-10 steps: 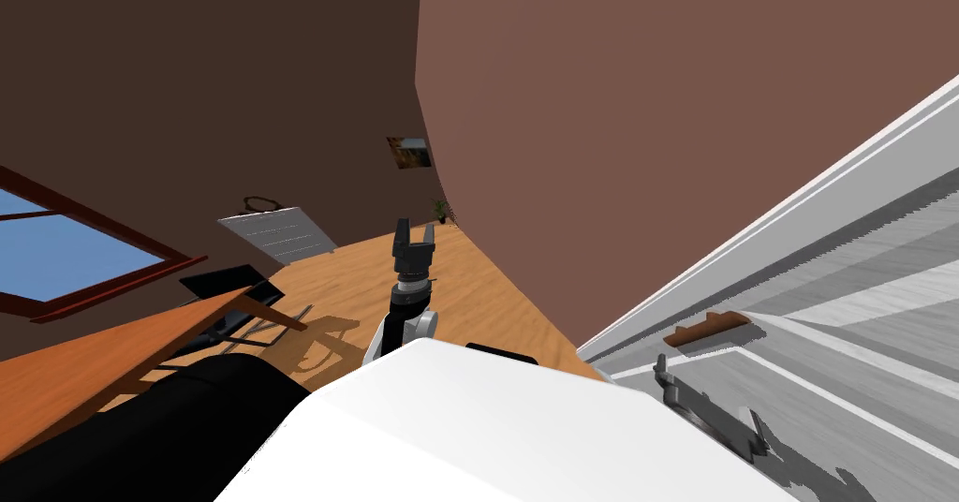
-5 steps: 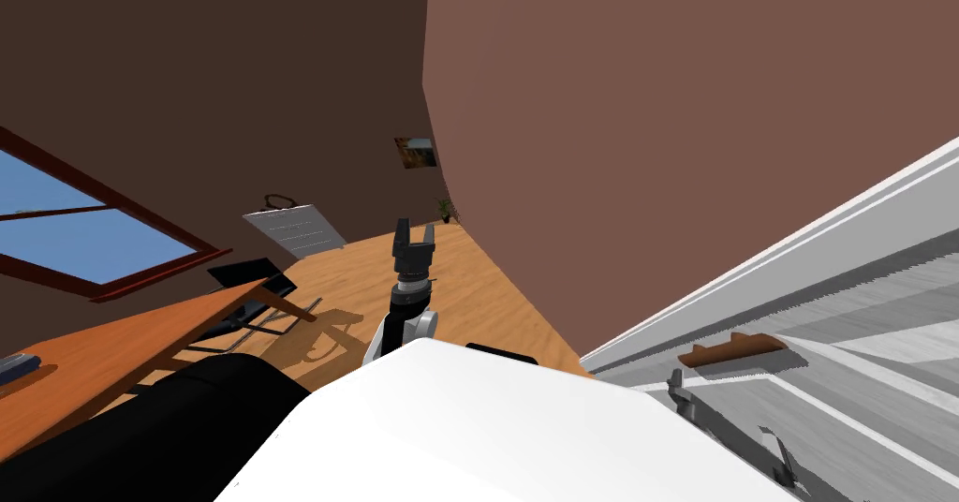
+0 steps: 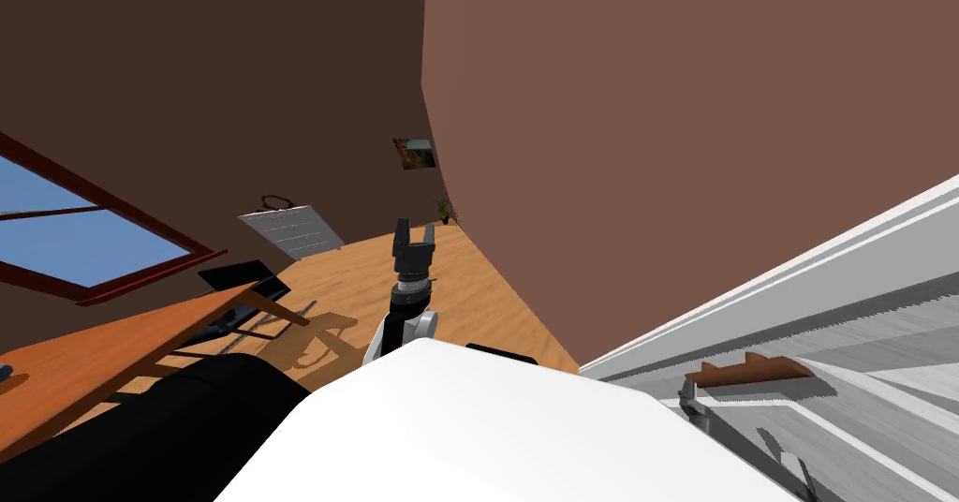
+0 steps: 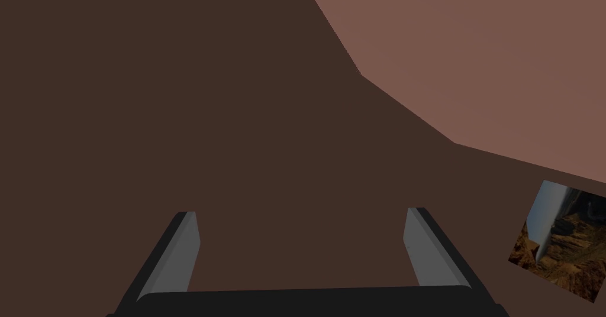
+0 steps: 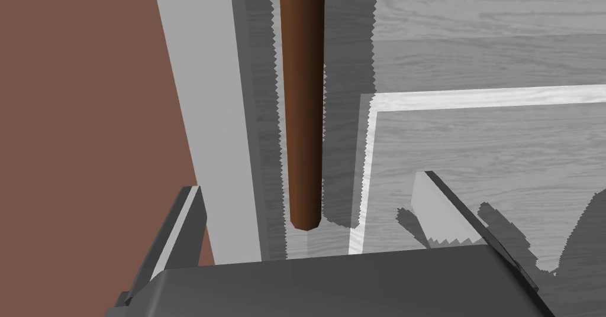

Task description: Pull the door open

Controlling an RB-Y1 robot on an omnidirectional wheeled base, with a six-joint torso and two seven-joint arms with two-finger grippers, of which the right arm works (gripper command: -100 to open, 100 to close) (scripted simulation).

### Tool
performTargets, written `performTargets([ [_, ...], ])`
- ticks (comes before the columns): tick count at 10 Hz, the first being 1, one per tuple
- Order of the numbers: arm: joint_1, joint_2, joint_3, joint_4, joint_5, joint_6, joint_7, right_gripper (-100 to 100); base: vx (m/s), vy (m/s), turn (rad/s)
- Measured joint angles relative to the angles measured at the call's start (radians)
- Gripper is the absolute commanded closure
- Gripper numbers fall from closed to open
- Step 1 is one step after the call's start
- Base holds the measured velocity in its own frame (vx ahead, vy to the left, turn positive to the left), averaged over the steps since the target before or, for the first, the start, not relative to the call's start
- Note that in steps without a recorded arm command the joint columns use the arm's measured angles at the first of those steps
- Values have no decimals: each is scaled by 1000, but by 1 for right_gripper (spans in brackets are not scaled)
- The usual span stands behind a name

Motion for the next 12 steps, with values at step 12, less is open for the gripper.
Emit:
performTargets([
  [12, -32, -116, 80, 191, 68, -67, -225, -100, 119, -58, -85],
])
